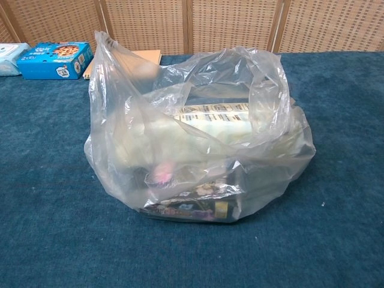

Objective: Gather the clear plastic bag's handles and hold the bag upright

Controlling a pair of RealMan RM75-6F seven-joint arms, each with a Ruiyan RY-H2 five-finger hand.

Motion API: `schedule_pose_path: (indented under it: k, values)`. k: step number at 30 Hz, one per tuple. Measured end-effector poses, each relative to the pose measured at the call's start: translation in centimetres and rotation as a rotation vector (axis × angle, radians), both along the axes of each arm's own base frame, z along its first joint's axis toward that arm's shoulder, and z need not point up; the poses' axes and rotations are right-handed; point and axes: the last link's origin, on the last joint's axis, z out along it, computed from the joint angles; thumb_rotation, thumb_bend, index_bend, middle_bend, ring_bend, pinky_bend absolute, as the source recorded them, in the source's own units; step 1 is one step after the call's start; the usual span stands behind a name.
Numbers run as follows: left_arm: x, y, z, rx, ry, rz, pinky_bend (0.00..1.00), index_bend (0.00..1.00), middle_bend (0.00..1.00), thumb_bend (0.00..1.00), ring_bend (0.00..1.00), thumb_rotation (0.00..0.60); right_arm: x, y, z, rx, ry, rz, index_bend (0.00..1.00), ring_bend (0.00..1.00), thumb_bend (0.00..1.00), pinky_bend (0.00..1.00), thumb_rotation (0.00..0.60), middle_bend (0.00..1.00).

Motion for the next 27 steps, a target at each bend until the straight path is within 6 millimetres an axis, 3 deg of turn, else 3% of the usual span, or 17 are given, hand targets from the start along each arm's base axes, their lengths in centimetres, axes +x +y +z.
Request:
schedule_pose_path:
  k: [4,6,8,20,27]
  values:
    - [0.1,0.5,-0.4,-0.030,-0.016,-0.011,0.14,0.30,0.33,0.22,0.22,0.000,-0.1,0.2,0.1,-0.002,0.004,-0.009,0.23,0.14,0.18,0.11,0.544,0.25]
    - [0.2,0.7,-0.6,-0.047,-0.022,-0.016,0.14,0.21,0.22,0.20,0.16,0.000,-0.1,0.2,0.2,-0.004,0.004,-0.011,0.23,0.14,0.18,0.11,0.546,0.25]
    - [0.3,0.8,-0.8,-0.068,-0.027,-0.020,0.14,0.16,0.19,0.19,0.13,0.000,-0.2,0.2,0.2,-0.009,0.003,-0.017,0.23,0.14,0.18,0.11,0.543,0.25]
    - [1.5,2.2,-1.9,-0.191,-0.088,-0.062,0.14,0.15,0.18,0.18,0.12,0.000,-0.3,0.6,0.5,-0.016,0.010,-0.031,0.23,0.14,0.18,0.11,0.544,0.25]
    - [3.6,3.7,-3.2,-0.282,-0.157,-0.138,0.14,0.15,0.18,0.18,0.12,0.000,-0.4,0.8,0.5,-0.023,0.003,-0.034,0.23,0.14,0.18,0.11,0.545,0.25]
